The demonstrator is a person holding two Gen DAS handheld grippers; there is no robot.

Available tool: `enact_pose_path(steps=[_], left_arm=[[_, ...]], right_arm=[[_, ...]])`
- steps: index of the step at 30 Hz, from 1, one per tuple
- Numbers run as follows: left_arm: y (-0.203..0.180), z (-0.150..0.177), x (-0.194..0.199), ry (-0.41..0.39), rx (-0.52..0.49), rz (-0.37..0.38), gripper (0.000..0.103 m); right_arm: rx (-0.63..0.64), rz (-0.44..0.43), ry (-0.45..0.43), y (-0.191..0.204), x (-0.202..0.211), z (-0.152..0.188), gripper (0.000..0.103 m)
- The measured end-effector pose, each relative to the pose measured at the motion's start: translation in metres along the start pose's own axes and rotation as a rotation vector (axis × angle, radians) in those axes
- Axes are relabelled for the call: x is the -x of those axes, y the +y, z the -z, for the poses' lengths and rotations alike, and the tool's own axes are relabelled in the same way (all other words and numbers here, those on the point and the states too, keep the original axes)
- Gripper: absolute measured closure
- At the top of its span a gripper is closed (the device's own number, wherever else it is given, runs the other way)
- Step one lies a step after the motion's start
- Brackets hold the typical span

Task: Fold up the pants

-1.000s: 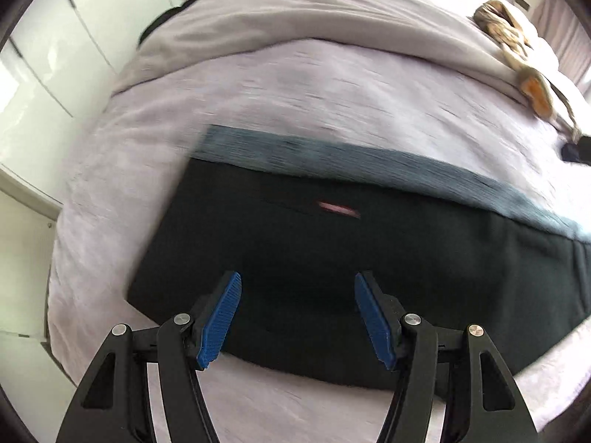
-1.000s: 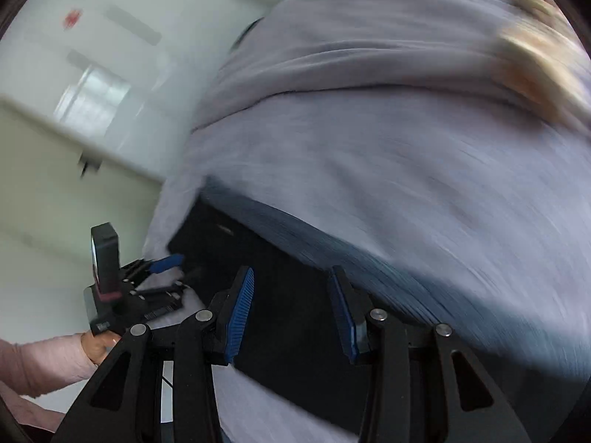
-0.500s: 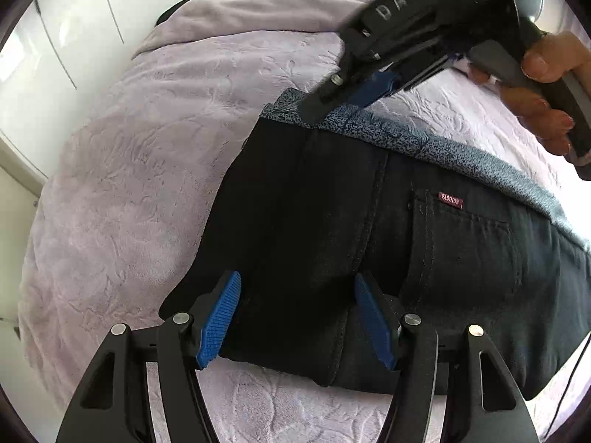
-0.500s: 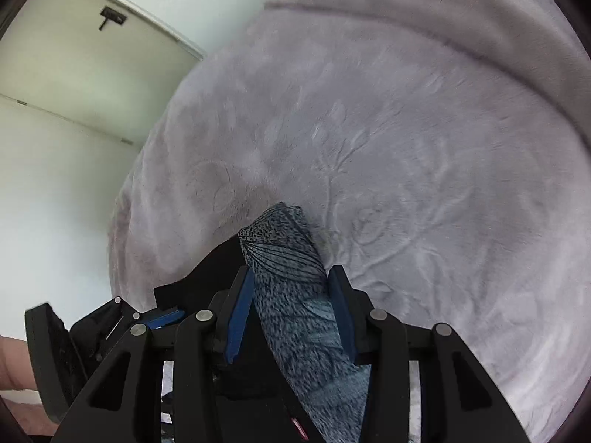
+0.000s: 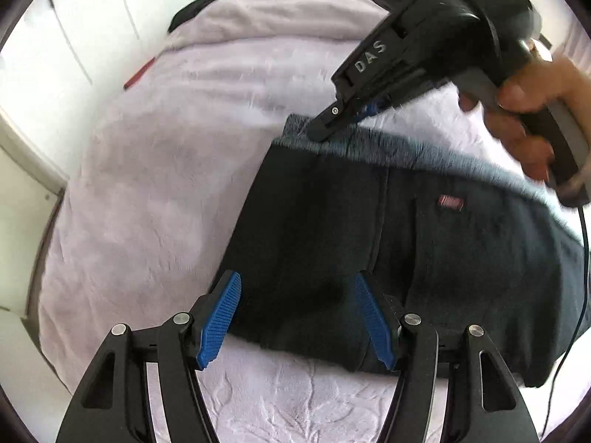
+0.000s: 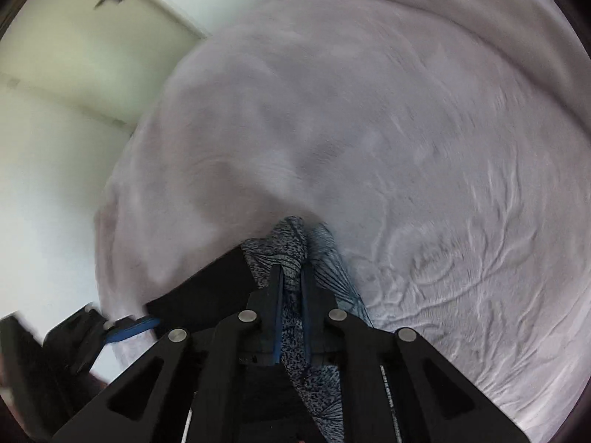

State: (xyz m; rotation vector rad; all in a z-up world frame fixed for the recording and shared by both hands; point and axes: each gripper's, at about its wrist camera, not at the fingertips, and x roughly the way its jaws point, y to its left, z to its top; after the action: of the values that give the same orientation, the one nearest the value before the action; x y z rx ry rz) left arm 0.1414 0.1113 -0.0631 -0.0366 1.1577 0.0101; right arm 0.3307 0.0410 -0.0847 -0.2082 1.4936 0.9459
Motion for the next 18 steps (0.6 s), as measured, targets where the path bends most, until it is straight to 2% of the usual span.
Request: enact_pose_path(steps=[2,5,7,9,11,12,13,14,15,16,17,18], left_arm=[[-0.004,-0.014,0.007,-0.031,-0.011,0.024,0.038],[-0.016,-0.044,-0.008,-0.036,-0.043,0.019,0.038],[-0.025,-0.063,-0.031,-0.011,-0.052,0.024,0.038],[-0.038,-0.077,-0.054,0.024,-0.043,0.011,0.037],[-0.042,-0.087,-0.07,-0.008,-0.058,-0.066,0.017],[-0.044,-0.091,-0.074,-0.025,-0.081,-0.114,0.017],[-0.042,-0.098,-0.081,0.001,-0.099,-0.147,0.017],[-0.038,-0.104,-0.081,0.025,-0.085,-0.142,0.017],[-0.036,-0.108,-0.078,0.036,-0.06,-0.129,0.017],[-0.032,-0.109,-0.065,0.024,-0.039,-0.121,0.017],[-0.033,-0.109,-0.056,0.013,-0.043,-0.116,0.017],[-0.032,-0.105,-0.046,0.01,-0.059,-0.107,0.017]], right_arm=[[-0.109,-0.024,-0.086,-0.009,0.025,0.014,0.087],[-0.178,0.036,-0.201,-0.021,0.078,0.057,0.086],[-0.223,0.092,-0.234,-0.031,0.102,0.096,0.086],[-0.302,0.096,-0.241,-0.049,0.113,0.139,0.086],[-0.406,0.118,-0.208,-0.074,0.108,0.181,0.086],[-0.459,0.164,-0.191,-0.088,0.104,0.2,0.087],[-0.507,0.212,-0.215,-0.102,0.105,0.221,0.087],[-0.56,0.258,-0.269,-0.114,0.113,0.241,0.086],[-0.635,0.36,-0.286,-0.124,0.124,0.26,0.086],[-0.692,0.392,-0.307,-0.131,0.133,0.277,0.082],[-0.76,0.337,-0.367,-0.137,0.146,0.301,0.082],[-0.824,0.229,-0.423,-0.139,0.156,0.328,0.081]])
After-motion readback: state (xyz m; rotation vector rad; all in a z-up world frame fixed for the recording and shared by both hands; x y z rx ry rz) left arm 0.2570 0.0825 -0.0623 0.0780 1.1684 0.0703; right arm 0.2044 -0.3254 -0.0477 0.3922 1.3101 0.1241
